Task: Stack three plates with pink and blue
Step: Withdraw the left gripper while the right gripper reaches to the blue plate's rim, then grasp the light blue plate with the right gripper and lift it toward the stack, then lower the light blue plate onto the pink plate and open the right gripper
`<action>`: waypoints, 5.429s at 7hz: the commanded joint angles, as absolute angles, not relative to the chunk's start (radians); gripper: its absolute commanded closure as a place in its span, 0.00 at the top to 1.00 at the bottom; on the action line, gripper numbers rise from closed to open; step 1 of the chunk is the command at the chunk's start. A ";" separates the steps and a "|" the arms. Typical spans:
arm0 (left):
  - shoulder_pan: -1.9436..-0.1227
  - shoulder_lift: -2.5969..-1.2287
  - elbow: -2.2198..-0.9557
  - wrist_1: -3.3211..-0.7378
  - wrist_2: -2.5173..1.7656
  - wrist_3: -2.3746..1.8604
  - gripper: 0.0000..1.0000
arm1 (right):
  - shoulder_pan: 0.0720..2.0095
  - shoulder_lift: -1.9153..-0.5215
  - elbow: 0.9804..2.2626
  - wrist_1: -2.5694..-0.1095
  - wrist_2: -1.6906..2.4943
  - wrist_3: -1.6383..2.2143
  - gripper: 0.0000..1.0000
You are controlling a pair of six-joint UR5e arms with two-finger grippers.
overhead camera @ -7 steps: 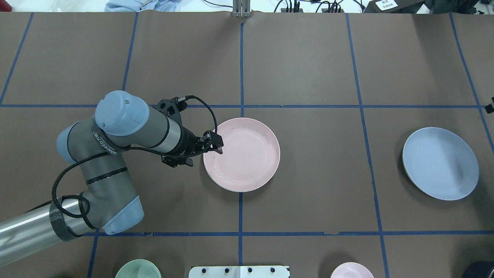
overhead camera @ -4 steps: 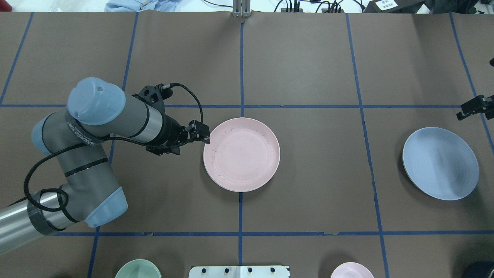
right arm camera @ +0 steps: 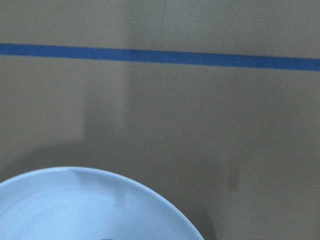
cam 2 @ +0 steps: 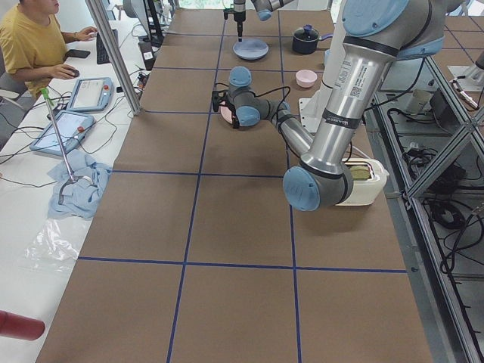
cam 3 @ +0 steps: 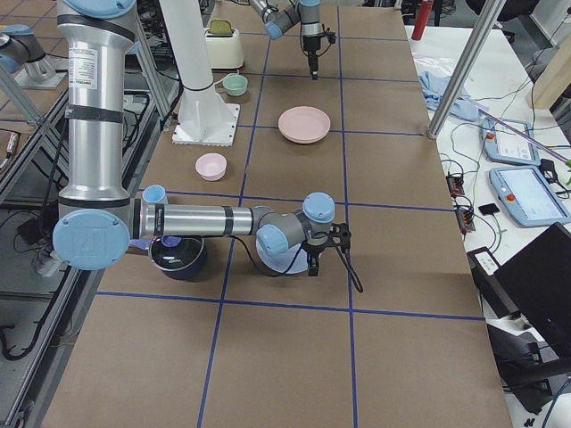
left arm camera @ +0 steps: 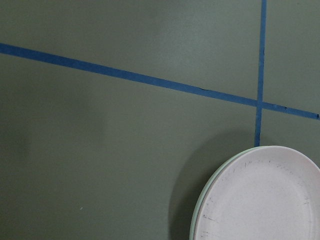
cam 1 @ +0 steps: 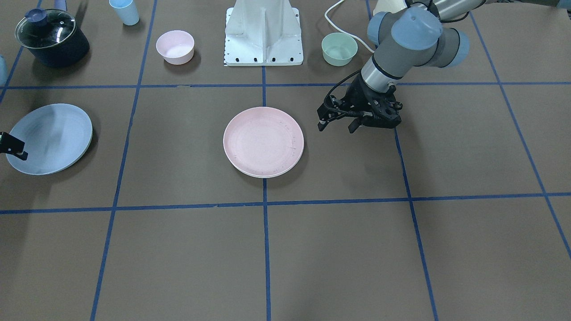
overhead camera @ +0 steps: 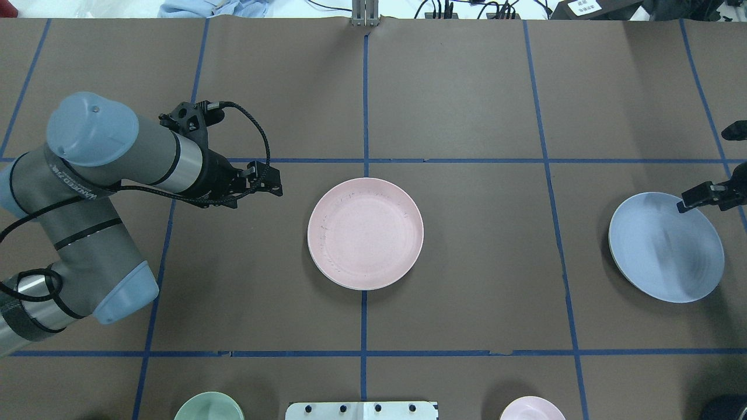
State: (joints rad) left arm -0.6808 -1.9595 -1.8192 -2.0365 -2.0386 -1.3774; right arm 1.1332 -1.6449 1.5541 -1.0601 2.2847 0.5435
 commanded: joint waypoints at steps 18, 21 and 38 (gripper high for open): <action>-0.823 -1.814 -1.893 -1.971 -2.045 -1.056 1.00 | 0.938 -1.219 1.611 -1.054 2.414 1.237 0.00; -0.891 -1.753 -1.893 -1.971 -2.086 -0.939 1.00 | 0.731 -1.065 1.597 -1.055 2.231 1.457 0.00; -0.888 -1.753 -1.893 -1.971 -2.086 -0.951 1.00 | 0.577 -1.103 1.663 -1.066 2.134 1.554 0.00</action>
State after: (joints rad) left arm -0.8886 -1.7544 -1.8929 -1.9712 -2.0863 -0.9515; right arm 0.5757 -1.0994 1.6615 -1.0660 2.1329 1.5540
